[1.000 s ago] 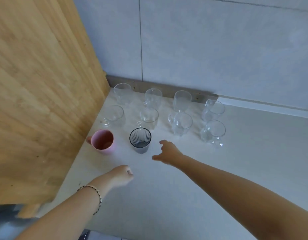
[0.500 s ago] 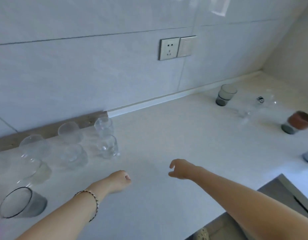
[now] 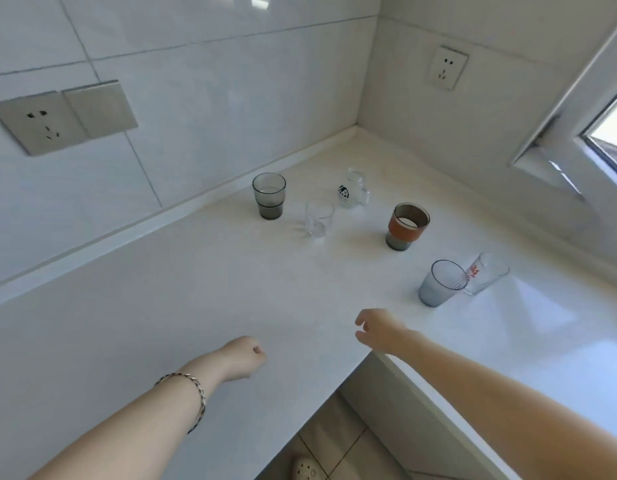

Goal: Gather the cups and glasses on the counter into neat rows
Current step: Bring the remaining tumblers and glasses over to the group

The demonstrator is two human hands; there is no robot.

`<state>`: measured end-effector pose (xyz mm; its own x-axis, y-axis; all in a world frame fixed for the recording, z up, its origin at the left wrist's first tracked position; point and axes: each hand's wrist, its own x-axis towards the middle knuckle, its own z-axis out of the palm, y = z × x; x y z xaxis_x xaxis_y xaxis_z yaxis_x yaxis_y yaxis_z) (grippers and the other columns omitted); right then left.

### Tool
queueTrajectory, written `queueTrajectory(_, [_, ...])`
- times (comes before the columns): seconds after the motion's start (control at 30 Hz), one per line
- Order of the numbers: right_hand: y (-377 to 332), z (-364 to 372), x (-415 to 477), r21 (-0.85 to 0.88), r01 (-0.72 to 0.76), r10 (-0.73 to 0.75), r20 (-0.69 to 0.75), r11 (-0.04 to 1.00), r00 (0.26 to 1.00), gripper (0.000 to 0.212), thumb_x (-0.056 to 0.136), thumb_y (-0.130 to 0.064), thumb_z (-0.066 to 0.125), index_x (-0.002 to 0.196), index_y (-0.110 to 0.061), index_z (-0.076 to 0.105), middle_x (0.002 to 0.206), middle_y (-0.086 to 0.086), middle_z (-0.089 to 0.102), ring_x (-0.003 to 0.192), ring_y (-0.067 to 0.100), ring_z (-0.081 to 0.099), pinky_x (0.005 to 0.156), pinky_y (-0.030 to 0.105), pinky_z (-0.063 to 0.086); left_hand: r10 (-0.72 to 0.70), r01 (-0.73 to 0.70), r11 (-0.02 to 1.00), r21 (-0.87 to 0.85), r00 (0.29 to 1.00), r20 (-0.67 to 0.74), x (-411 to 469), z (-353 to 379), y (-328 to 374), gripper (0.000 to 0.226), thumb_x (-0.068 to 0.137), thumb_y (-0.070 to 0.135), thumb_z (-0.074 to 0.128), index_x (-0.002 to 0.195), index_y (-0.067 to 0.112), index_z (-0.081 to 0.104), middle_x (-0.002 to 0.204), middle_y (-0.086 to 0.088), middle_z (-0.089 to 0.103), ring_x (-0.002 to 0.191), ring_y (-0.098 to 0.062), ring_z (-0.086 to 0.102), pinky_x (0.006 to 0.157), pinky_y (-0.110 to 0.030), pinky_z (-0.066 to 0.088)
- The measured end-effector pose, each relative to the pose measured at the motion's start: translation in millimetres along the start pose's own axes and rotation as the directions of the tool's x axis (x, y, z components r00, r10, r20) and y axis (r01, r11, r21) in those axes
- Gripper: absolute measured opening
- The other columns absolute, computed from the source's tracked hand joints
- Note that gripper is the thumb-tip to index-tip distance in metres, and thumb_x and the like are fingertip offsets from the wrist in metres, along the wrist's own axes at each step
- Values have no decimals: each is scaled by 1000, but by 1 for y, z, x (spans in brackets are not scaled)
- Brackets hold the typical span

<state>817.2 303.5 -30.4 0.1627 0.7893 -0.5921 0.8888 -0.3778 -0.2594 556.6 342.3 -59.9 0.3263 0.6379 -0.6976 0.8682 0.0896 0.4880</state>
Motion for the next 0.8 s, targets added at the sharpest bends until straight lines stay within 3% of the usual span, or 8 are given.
queueTrajectory(0.2, [84, -64, 14, -95, -5, -26, -323, 995, 946, 52, 90, -24, 55, 139, -18, 41, 144, 7, 35, 134, 27, 34, 107, 38, 36, 53, -58, 996, 71, 996, 66, 42, 21, 95, 28, 87, 16, 42, 60, 22, 38, 66, 1, 46, 72, -21, 48, 54, -23, 33])
queueTrajectory(0.37, [128, -97, 35, -166, -190, 134, -298, 968, 945, 76, 84, -26, 62, 148, -24, 21, 154, 11, 16, 140, 34, 20, 112, 43, 25, 73, -89, 986, 140, 990, 117, 61, 30, 120, 25, 84, 15, 40, 61, 25, 34, 80, -8, 43, 74, -18, 38, 56, -26, 25])
queueTrajectory(0.5, [145, -95, 50, 36, -233, 235, -233, 972, 944, 82, 82, -24, 67, 149, -23, 20, 151, 12, 23, 137, 37, 28, 110, 42, 31, 52, -71, 986, 150, 990, 132, 66, 30, 116, 20, 86, 15, 41, 67, 23, 38, 82, -7, 44, 75, -17, 39, 67, -25, 30])
queueTrajectory(0.6, [148, -95, 54, 120, -216, 242, -275, 969, 931, 83, 76, -22, 70, 147, -21, 26, 144, 13, 33, 128, 37, 41, 100, 40, 43, 26, -45, 988, 145, 991, 134, 69, 23, 101, 22, 80, 19, 40, 60, 25, 33, 82, -8, 41, 75, -17, 36, 59, -26, 26])
queueTrajectory(0.7, [139, -96, 53, 91, -201, 219, -302, 975, 928, 81, 71, -26, 75, 142, -23, 35, 137, 9, 39, 122, 33, 45, 91, 38, 47, 1, -16, 991, 135, 994, 111, 70, 17, 82, 26, 82, 16, 40, 59, 25, 32, 81, -8, 41, 74, -17, 37, 55, -26, 22])
queueTrajectory(0.8, [114, -91, 52, -16, -130, 118, -321, 991, 940, 78, 71, -28, 74, 140, -28, 37, 135, 5, 38, 124, 28, 38, 85, 36, 46, -14, 4, 992, 123, 997, 78, 63, 12, 63, 31, 86, 12, 39, 59, 25, 31, 73, -5, 41, 75, -18, 36, 53, -26, 21])
